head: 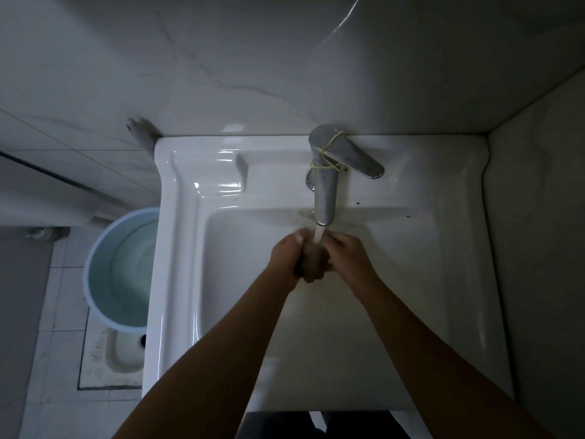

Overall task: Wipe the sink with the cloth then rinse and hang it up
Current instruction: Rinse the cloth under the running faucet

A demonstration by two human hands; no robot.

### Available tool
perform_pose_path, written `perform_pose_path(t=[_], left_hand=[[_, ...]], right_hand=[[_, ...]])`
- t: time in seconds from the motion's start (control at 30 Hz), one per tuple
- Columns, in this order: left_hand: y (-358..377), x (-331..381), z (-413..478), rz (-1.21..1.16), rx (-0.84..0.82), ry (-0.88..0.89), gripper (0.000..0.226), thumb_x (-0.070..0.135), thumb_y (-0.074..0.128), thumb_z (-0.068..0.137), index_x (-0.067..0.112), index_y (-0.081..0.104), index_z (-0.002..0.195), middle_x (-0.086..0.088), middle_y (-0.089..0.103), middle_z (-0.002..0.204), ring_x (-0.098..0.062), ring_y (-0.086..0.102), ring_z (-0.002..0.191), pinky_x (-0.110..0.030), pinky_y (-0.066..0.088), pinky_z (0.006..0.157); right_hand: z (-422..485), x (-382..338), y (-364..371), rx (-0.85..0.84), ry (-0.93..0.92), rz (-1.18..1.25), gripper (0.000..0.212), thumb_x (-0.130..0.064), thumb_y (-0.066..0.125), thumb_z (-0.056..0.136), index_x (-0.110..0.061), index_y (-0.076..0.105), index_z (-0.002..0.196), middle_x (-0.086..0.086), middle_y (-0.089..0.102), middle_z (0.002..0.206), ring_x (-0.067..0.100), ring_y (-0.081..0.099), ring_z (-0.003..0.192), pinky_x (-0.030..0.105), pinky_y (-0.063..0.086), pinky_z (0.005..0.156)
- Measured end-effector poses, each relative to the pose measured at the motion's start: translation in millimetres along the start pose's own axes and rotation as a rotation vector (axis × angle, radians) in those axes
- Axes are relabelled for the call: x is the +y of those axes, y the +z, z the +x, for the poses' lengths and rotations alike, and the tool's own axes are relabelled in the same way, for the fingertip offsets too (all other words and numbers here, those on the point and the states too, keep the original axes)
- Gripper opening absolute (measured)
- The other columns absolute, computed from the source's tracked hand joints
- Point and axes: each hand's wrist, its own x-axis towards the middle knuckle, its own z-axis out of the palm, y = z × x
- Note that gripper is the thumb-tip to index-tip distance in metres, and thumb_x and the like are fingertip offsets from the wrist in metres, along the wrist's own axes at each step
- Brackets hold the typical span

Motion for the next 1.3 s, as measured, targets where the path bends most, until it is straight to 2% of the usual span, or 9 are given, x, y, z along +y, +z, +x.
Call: perform_pose_path(t=[0.13,0.2,0.33,0.5,0.6,0.73,0.9,1.07,1.3], left_hand=[[8.3,-2.6,2.6,0.282,0.113,0.154,0.024,0.016,0.056,0.096,0.009,0.067,0.117,-0.009,0.071,0.094,-0.026,0.069,0.078,-0.035,0.062,0.063],[8.0,-6.1,-2.9,0.167,0.152,0.169,0.029,0.017,0.051,0.097,0.005,0.068,0.117,-0.007,0.069,0.091,-0.022,0.067,0.077,-0.031,0.059,0.059],[5.1,-5.9,-6.6,0.085,0.235,0.224,0.02,0.021,0.06,0.089,0.009,0.067,0.076,-0.011,0.066,0.077,-0.026,0.065,0.079,-0.041,0.056,0.082],[7.8,-1.5,-9.3,-0.003,0.294,0.256,0.027,0.023,0.057,0.092,0.009,0.061,0.07,-0.01,0.059,0.073,-0.024,0.057,0.072,-0.036,0.048,0.073],[10.8,-0.9,-11.7,0.004,0.234,0.275,0.025,0.031,0.056,0.096,0.012,0.066,0.085,-0.008,0.064,0.084,-0.025,0.061,0.082,-0.037,0.051,0.076],[12.3,-7.4,-15.8,0.052,0.115,0.218,0.033,0.031,0.057,0.098,0.01,0.051,0.123,-0.013,0.066,0.109,-0.023,0.065,0.086,-0.035,0.056,0.065],[8.9,-11.3,-15.7,-0.046,-0.11,0.082,0.048,0.051,0.063,0.093,0.011,0.069,0.12,-0.016,0.075,0.102,-0.027,0.071,0.089,-0.041,0.059,0.087],[4.5,-17.6,-10.7,-0.004,-0.085,0.229,0.03,0.03,0.057,0.096,0.016,0.07,0.118,-0.021,0.074,0.111,-0.037,0.071,0.095,-0.048,0.058,0.091],[-19.9,-22.4,-14.7,0.079,-0.036,0.249,0.04,-0.008,0.051,0.083,0.009,0.063,0.117,-0.02,0.07,0.114,-0.035,0.07,0.1,-0.048,0.062,0.086]], right_hand=[[-10.5,19.9,-4.8,0.121,-0.216,-0.059,0.039,-0.039,0.061,0.094,-0.011,0.064,0.066,0.01,0.061,0.061,0.022,0.055,0.056,0.037,0.047,0.057],[-10.8,23.4,-5.0,0.114,-0.192,-0.044,0.027,-0.039,0.065,0.09,-0.016,0.072,0.078,0.002,0.069,0.071,0.021,0.066,0.068,0.04,0.056,0.066],[-8.5,28.9,-13.5,-0.006,-0.091,0.049,0.026,-0.03,0.071,0.089,-0.016,0.071,0.11,0.002,0.074,0.103,0.018,0.07,0.092,0.039,0.062,0.078],[-14.2,21.5,-16.9,-0.121,-0.055,0.207,0.023,-0.027,0.062,0.097,-0.018,0.07,0.117,0.007,0.073,0.112,0.019,0.072,0.097,0.037,0.062,0.083],[-19.0,17.4,-16.0,-0.219,-0.016,0.281,0.023,-0.031,0.062,0.097,-0.02,0.07,0.114,0.007,0.073,0.112,0.023,0.073,0.097,0.044,0.062,0.084],[-15.5,15.8,-14.6,0.038,-0.216,0.17,0.011,-0.024,0.077,0.085,-0.019,0.072,0.094,0.002,0.074,0.09,0.02,0.072,0.085,0.038,0.063,0.074],[-18.9,13.3,-16.8,0.028,-0.32,0.115,0.01,-0.019,0.074,0.088,-0.022,0.075,0.098,-0.01,0.074,0.095,0.001,0.069,0.089,0.016,0.053,0.073],[-10.9,17.2,-16.4,0.033,-0.248,0.072,0.029,-0.02,0.073,0.087,-0.02,0.066,0.116,-0.005,0.071,0.108,0.008,0.067,0.097,0.027,0.056,0.082],[0.2,20.2,-18.4,0.163,-0.211,0.069,0.009,-0.01,0.063,0.092,-0.013,0.068,0.084,0.014,0.073,0.088,0.026,0.071,0.079,0.047,0.062,0.073]])
